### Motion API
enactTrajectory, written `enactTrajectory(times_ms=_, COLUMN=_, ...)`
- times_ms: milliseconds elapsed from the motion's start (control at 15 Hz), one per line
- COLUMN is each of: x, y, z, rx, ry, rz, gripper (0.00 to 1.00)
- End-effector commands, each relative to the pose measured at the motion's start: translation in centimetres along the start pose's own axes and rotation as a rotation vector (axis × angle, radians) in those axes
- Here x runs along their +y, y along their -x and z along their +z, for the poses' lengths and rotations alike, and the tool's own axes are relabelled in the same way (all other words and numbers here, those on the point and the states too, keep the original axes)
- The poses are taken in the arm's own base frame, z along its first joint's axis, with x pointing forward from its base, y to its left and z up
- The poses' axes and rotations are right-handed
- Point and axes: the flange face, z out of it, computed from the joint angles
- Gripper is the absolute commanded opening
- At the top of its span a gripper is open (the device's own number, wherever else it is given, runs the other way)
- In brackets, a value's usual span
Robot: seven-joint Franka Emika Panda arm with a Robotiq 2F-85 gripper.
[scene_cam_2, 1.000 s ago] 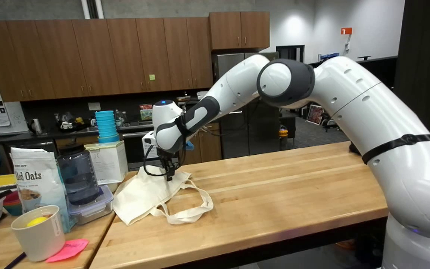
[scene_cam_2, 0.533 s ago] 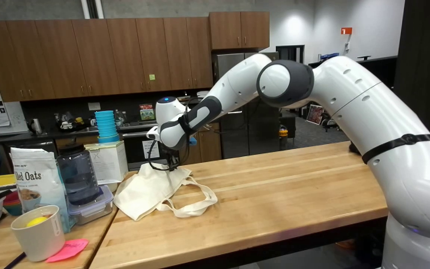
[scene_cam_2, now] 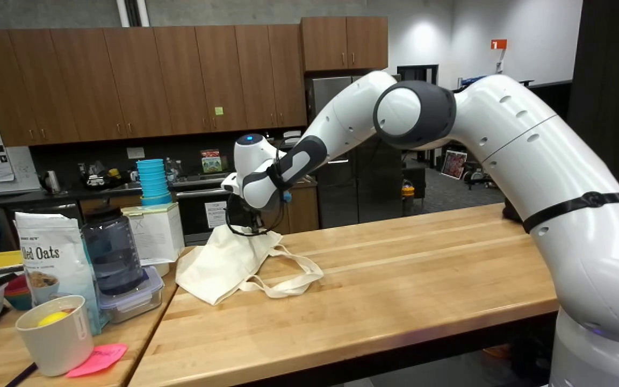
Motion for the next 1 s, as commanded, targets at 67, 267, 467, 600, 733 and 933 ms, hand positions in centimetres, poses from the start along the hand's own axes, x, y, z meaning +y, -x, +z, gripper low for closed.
enactTrajectory(times_ms=67, x=-0.7, y=3.4, z=-2.0, rx=-0.031, ry=0.049, rz=0.052, gripper=0.01)
enactTrajectory(times_ms=267, x=-1.4, y=5.4, z=-2.3, rx=-0.038, ry=0.062, rz=0.095, gripper=0.01)
enactTrajectory(times_ms=467, x=-2.4, y=7.6, z=-2.7, rx=-0.047, ry=0.072, rz=0.143, gripper=0.01)
enactTrajectory(times_ms=600, x=-3.2, y=9.4, z=-2.9, rx=-0.054, ry=0.077, rz=0.178, gripper=0.01)
enactTrajectory(times_ms=733, x=-4.0, y=11.5, z=-3.6, rx=-0.072, ry=0.088, rz=0.219, gripper=0.01)
enactTrajectory(times_ms=933, x=-5.3, y=14.3, z=-4.6, rx=-0.111, ry=0.111, rz=0.276, gripper=0.01)
